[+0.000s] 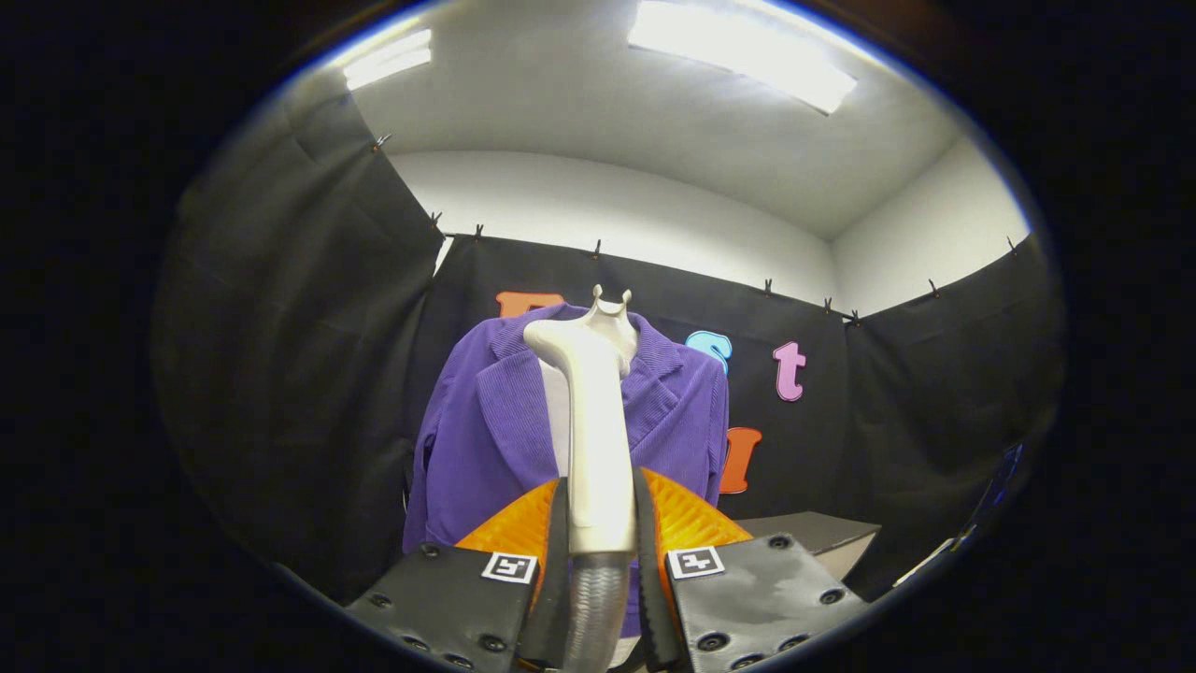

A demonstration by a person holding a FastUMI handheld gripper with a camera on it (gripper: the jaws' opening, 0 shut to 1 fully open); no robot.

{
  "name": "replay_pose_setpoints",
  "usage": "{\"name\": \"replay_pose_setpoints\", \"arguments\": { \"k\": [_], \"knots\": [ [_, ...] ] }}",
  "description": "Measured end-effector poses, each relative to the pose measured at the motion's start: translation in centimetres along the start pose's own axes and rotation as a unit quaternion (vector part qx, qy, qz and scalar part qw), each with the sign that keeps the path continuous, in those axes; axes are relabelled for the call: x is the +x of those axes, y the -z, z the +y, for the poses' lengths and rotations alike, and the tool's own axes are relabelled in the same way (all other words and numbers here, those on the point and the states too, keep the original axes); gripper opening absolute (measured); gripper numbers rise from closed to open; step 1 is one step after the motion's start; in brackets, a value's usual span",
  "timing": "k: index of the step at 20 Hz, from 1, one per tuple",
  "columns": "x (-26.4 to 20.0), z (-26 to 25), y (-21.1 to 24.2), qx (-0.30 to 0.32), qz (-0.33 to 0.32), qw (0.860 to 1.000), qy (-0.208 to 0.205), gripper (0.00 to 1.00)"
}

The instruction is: Iron the clothes twice with a garment steamer, once on the left side and once on the right side.

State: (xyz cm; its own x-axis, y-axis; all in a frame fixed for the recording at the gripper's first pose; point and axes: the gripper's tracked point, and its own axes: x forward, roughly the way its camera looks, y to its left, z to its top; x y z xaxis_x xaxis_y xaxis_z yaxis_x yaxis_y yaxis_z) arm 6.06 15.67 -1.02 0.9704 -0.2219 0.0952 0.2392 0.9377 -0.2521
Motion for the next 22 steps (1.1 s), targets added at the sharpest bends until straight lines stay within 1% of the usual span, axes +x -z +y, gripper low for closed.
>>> {"name": "replay_pose_setpoints", "arguments": {
  "k": [4,9,17,22],
  "knots": [
    [1.0,3.1,0.9,0.004,0.011,1.0,-0.009,0.37],
    [2.4,6.0,2.0,-0.007,0.023,1.0,-0.013,0.37],
    [4.8,7.1,4.3,-0.026,0.04,0.999,-0.005,0.37],
    [4.7,7.0,5.1,-0.025,0.042,0.999,-0.002,0.38]
  ]
}}
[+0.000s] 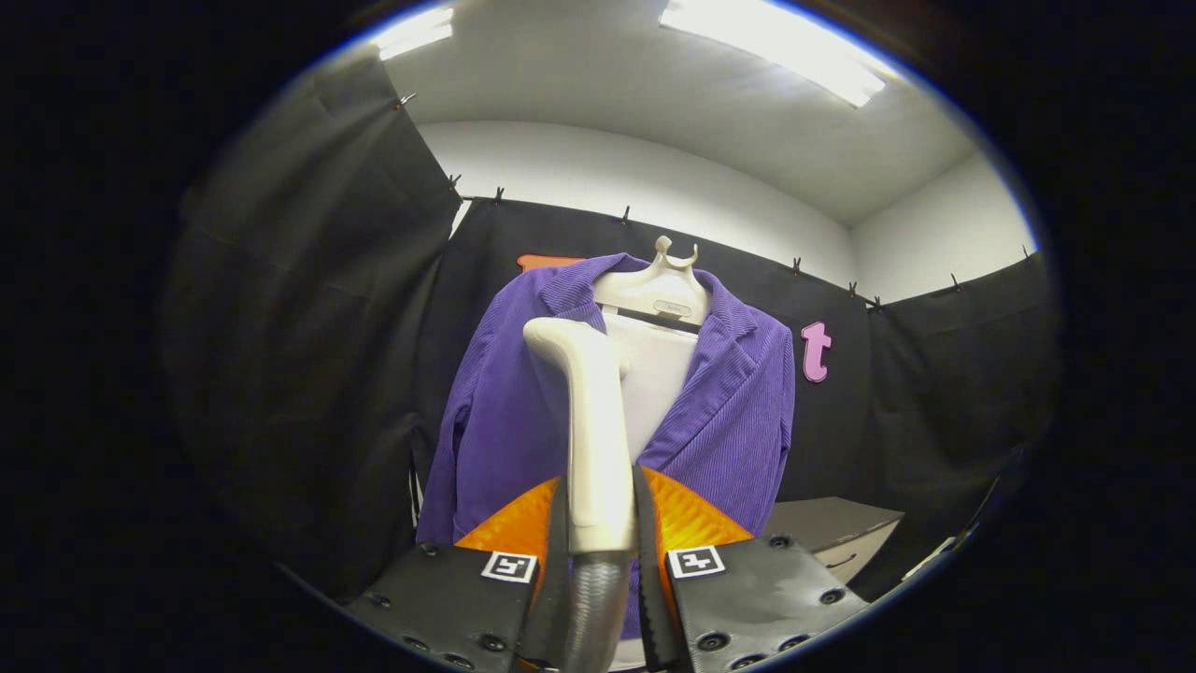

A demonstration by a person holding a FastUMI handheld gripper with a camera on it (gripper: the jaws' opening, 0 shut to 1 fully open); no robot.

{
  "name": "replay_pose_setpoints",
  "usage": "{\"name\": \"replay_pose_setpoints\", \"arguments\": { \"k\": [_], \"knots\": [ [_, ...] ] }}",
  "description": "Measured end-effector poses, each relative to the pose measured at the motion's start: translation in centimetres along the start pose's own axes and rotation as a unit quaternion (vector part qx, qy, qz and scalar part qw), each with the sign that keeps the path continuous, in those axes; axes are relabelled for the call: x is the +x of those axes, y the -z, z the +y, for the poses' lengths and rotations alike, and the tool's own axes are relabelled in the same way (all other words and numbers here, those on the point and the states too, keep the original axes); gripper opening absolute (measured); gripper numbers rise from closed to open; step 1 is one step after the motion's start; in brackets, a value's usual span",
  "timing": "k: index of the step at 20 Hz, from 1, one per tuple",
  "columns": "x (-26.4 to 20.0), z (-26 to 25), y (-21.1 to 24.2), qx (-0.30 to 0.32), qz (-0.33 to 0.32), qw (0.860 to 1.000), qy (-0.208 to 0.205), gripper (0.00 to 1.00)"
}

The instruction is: Iron the clothes twice with a garment steamer, once on the left side and once on the right side.

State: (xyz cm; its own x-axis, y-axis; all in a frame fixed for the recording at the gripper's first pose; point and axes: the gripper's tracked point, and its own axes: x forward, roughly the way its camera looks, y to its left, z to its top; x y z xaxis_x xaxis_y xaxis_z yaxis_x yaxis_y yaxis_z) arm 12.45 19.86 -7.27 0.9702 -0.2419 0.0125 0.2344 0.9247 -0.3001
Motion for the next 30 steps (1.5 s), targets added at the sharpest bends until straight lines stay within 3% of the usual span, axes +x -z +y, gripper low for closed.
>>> {"name": "replay_pose_setpoints", "arguments": {
  "k": [14,30],
  "knots": [
    [-3.6,0.0,5.6,-0.002,0.03,0.999,-0.019,0.38],
    [-9.5,3.5,16.9,-0.037,0.096,0.993,-0.066,0.38]
  ]
}}
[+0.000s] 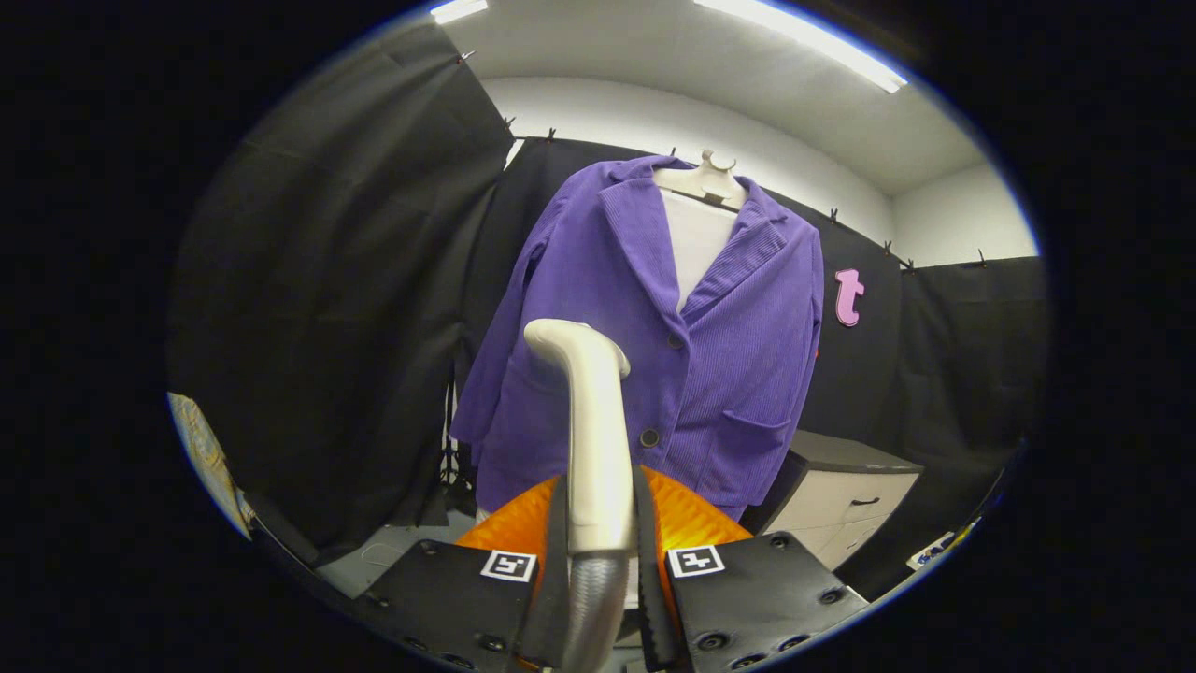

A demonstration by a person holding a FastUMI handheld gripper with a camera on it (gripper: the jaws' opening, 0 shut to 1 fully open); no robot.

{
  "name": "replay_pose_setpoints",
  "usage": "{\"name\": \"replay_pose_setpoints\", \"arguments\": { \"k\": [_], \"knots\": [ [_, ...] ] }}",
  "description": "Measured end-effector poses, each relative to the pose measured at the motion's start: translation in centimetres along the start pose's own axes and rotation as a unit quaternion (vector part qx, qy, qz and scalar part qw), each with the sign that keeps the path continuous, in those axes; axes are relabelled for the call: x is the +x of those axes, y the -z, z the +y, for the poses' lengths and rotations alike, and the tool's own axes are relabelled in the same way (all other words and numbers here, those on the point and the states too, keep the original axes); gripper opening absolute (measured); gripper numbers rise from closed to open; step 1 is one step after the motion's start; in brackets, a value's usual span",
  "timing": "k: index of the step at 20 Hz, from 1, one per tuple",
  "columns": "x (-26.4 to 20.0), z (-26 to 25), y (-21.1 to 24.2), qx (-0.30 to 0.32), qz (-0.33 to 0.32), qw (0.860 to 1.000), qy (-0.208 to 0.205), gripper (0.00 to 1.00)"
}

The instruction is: Iron the clothes twice with a garment steamer, once on the left side and once on the right side.

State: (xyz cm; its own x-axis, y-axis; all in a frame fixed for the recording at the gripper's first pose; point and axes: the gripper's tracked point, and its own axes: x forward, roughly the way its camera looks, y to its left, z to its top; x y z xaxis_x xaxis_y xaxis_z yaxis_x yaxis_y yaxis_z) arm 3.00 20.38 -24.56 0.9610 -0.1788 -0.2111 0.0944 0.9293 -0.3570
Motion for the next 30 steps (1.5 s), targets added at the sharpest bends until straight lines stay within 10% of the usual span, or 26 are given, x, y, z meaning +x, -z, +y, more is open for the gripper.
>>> {"name": "replay_pose_setpoints", "arguments": {
  "k": [15,30],
  "knots": [
    [-1.6,0.7,6.6,-0.038,0.046,0.998,-0.023,0.38],
    [-6.3,-10.6,-8.1,0.042,-0.067,0.997,0.021,0.38]
  ]
}}
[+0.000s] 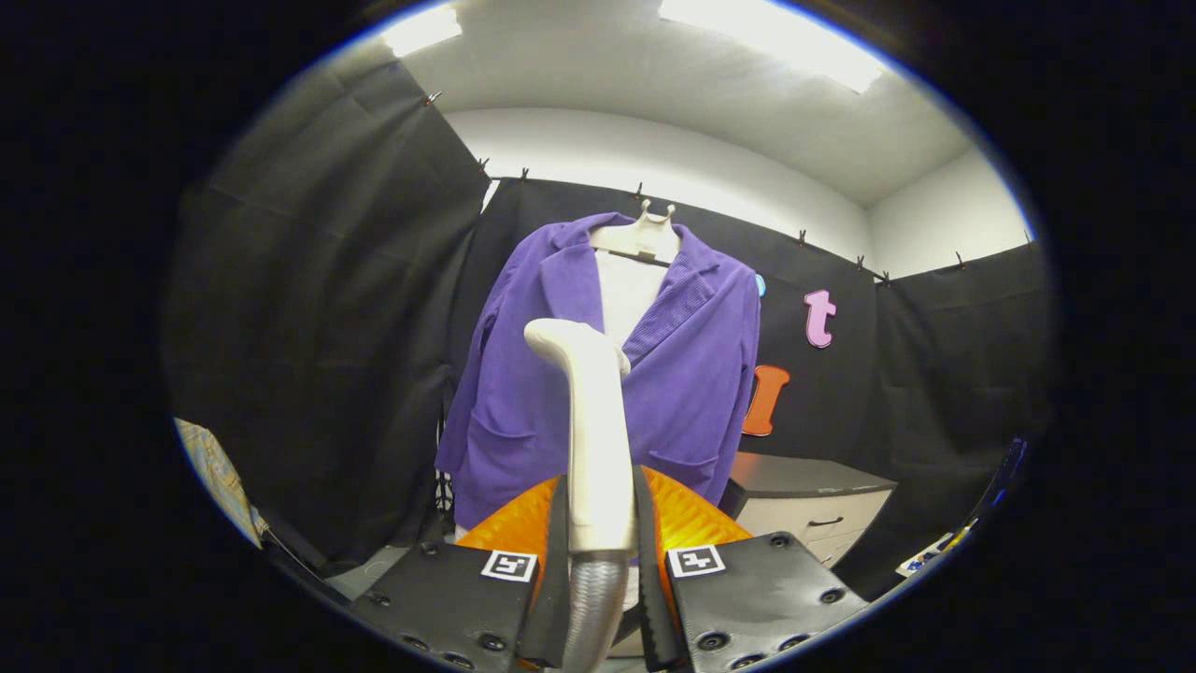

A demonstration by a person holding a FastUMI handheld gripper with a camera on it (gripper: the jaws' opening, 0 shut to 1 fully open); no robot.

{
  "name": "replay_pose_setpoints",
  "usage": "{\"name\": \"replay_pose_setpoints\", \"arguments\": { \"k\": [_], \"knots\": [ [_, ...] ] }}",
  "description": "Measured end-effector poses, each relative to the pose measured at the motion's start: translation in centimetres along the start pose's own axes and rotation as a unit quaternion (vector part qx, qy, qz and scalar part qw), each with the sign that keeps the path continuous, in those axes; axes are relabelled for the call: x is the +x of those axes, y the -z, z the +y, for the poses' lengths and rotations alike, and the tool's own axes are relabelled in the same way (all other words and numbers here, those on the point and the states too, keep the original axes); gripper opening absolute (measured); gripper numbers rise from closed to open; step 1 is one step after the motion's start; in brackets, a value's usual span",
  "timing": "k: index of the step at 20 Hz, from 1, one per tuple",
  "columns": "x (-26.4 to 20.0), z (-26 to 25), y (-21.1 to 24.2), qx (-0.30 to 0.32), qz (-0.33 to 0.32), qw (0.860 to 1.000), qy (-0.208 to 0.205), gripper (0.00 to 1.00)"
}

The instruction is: Iron the clothes twice with a garment steamer, once on the left side and once on the right side.

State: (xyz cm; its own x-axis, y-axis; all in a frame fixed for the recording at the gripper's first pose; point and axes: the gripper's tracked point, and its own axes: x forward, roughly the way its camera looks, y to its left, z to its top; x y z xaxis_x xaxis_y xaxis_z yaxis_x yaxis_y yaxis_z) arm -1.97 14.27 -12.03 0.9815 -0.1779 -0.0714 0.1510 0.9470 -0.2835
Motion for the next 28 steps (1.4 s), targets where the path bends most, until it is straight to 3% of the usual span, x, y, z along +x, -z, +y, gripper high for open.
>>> {"name": "replay_pose_setpoints", "arguments": {
  "k": [9,15,28],
  "knots": [
    [-1.2,-10.4,-4.2,0.065,-0.024,0.996,0.053,0.38],
    [-2.6,-16.3,-5.0,0.065,-0.03,0.994,0.08,0.38],
    [-4.0,-20.7,-4.5,0.051,-0.046,0.996,0.065,0.38]
  ]
}}
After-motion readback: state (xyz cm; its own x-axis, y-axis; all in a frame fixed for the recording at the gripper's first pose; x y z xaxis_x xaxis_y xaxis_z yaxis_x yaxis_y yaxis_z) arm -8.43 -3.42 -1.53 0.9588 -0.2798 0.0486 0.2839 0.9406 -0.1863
